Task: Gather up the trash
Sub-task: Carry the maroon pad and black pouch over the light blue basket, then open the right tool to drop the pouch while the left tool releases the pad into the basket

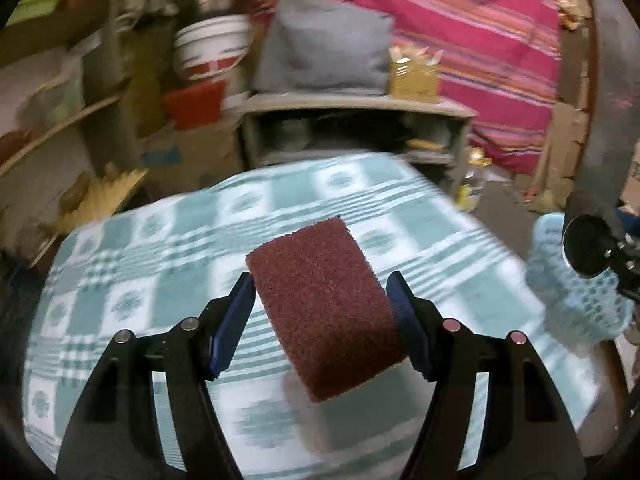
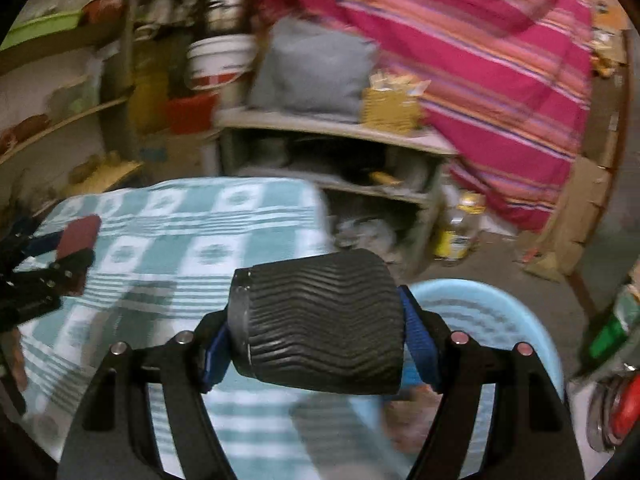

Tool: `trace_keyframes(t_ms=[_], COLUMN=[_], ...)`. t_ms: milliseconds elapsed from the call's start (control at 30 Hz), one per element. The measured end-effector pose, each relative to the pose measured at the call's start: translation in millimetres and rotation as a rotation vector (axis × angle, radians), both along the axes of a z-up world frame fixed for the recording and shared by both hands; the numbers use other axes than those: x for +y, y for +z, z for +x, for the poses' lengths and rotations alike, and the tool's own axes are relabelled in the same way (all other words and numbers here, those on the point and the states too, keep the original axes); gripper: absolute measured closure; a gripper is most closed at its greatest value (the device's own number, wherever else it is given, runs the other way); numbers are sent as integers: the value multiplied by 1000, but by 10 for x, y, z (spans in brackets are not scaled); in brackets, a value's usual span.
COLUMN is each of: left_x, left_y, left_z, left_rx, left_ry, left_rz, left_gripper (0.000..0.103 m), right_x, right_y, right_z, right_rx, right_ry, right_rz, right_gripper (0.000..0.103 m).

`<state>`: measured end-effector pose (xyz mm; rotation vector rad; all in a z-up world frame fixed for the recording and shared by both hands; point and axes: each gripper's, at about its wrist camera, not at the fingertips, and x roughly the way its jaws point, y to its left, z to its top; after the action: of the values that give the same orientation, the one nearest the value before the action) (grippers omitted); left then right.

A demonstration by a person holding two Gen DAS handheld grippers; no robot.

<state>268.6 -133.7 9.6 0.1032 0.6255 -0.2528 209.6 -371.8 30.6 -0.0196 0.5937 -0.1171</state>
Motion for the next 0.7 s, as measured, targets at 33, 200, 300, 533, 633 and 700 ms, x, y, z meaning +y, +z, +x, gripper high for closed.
trace_keyframes(t_ms=[33,200,300,533,633,700], left_x=[-162,-961,-1425,-2246,-2489,-2645], left_y=[58,194,184,15,-54,-90], left_z=[-36,-201,-277,-246,-213,-202], left_rx=[-11,-46,-52,-5,14,31], left_ry=[-25,-147,-214,-307,-334,-351], left_rz=[-13,-43,-43,-43,-36,-31], left_gripper=[37,37,37,37,37,36], right_x=[-194,-896,-1199,-1770,-1941,-2014], right_y=[15,-14,-53,-121,-167,-187], right_z=[-79,-376,-495,-640,-642,-654], right_rx=[-7,-37,-49,-68,-65,-66], right_ry=[-29,-134,-190,-279,-310,-325], right_rz=[16,88,94,164,181,185], right_gripper=[30,30,30,30,30,30])
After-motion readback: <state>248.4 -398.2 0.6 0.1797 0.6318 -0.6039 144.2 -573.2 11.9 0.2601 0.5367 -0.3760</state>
